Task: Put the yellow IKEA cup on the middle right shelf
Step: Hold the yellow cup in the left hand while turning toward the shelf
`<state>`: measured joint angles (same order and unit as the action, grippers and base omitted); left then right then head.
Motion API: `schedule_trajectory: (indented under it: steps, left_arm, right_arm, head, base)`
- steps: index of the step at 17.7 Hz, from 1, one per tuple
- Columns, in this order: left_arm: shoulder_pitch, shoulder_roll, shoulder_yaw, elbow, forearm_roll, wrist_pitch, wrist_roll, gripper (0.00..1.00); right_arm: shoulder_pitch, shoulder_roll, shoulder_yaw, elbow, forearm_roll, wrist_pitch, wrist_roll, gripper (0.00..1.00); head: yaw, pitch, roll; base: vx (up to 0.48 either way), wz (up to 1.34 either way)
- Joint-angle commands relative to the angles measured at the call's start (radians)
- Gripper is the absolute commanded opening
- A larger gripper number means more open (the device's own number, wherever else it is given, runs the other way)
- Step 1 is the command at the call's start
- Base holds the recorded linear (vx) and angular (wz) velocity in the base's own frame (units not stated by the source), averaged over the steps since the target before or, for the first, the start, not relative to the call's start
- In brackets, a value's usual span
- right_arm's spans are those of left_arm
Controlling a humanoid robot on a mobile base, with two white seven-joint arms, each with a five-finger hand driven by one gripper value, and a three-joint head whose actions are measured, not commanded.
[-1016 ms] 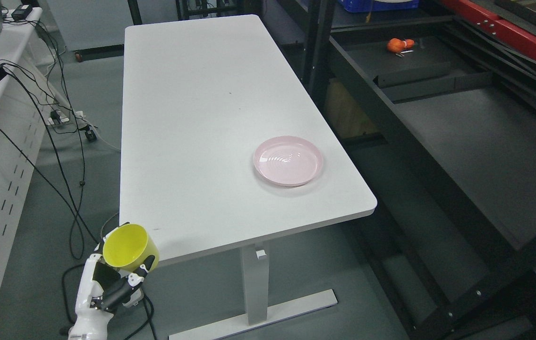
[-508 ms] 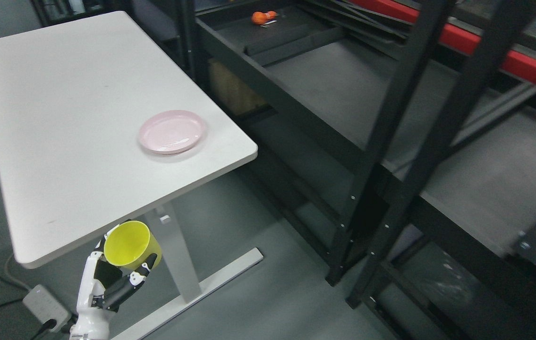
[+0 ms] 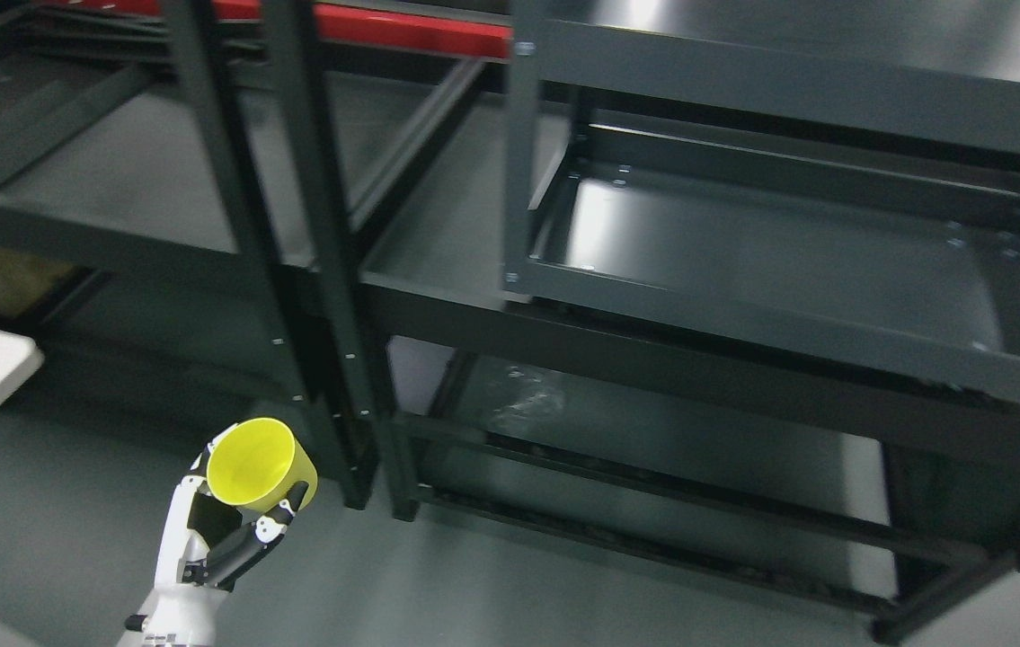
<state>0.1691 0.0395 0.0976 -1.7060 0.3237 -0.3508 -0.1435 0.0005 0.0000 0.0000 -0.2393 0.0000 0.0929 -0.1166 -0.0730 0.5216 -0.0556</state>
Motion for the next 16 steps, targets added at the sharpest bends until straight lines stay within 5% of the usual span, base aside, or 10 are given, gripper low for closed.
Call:
schedule_trajectory:
  steps: [1, 7, 16]
  left_arm:
    - [0.000, 0.000, -0.050, -0.004, 0.000, -0.010, 0.001, 0.01]
    - [-0.022, -0.006, -0.151, -0.029, -0.002, -0.083, -0.001, 0.01]
    - [-0.115, -0.016, -0.343, -0.053, -0.002, -0.157, -0.030, 0.02]
  right_arm:
    - [0.013, -0.017, 0.017, 0.000, -0.025, 0.001, 0.000, 0.99]
    - [0.013, -0.017, 0.018, 0.000, -0.025, 0.001, 0.000, 0.99]
    - [0.013, -0.017, 0.017, 0.000, -0.025, 0.001, 0.000, 0.99]
  head:
    - [0.0000, 0.000, 0.000]
    - [0.0000, 0.000, 0.000]
    - [0.0000, 0.000, 0.000]
  base:
    - [-0.151, -1.28]
    - [-0.057, -0.79]
    - [0.070, -0.08]
